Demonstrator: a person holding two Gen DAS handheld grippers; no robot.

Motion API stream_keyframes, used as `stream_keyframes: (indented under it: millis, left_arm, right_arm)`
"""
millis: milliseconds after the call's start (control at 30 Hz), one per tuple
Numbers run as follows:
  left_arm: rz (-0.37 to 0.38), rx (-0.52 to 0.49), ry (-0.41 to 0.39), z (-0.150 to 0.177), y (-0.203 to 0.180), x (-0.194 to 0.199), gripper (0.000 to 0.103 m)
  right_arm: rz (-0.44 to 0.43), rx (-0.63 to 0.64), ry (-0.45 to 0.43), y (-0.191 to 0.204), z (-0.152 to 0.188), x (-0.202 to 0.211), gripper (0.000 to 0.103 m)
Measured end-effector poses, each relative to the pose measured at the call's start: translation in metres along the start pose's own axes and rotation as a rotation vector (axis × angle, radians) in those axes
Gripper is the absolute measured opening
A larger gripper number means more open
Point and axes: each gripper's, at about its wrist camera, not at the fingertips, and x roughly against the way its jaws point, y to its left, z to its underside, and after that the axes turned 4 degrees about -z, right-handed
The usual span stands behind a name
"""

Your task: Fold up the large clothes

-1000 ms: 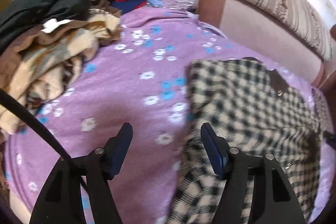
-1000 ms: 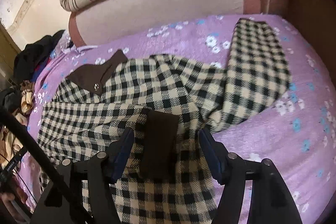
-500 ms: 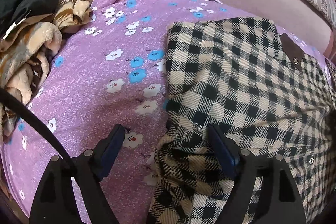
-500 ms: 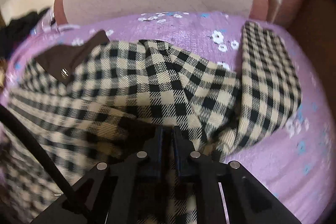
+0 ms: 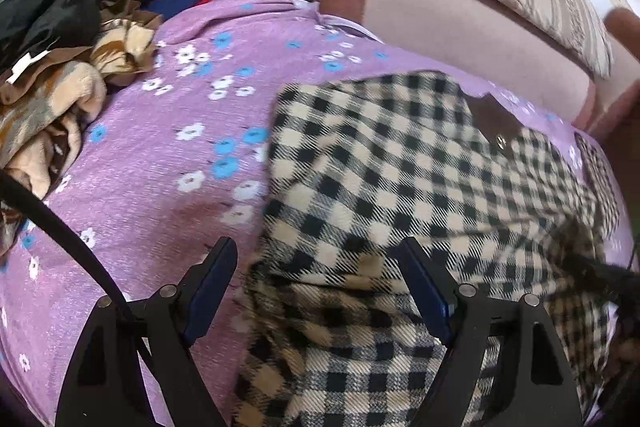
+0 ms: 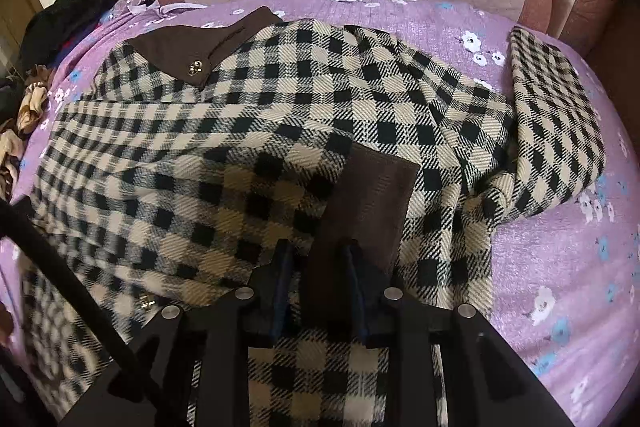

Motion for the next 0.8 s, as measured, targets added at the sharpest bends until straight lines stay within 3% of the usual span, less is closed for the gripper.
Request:
stream_keyframes:
  millis: [67,133,200,467,700,800]
  left_arm:
    - [-0.009,-0.023,-0.002,0.001,-0.004,-0.001,0.081]
    - [-0.01,-0.03,-0.006,0.002,-0.006,0.001,0.081]
    - [0.005,-0.017,-0.007,-0.001,-0.004,0.0,0.081]
    - [0.032,0.01,0.017,-0.003,-0.001,-0.001,0.081]
    - [0.028,-0.007,0.04,-0.005,-0.005,-0.012,0.082]
    - [0.004,-0.046,0.038,-0.005,-0.011,-0.017,0.082]
  right_arm:
    - [-0.047,-0.035,-0.025,-0.008,-0.001,0.014,0.036]
    - [-0.021,-0.085,-0.076,-0.025,-0.006,0.033,0.054]
    - [0.012,-0.16,-0.127,-0.052,-0.014,0.046,0.059]
    - [0.057,-0.42,-0.192,-0.152,-0.065,0.044,0.059]
    - [0.174,-0.444,-0.219,-0.192,-0.124,0.017,0.059]
    - [0.213,-0.4,-0.15,-0.194,-0.14,-0.008,0.059]
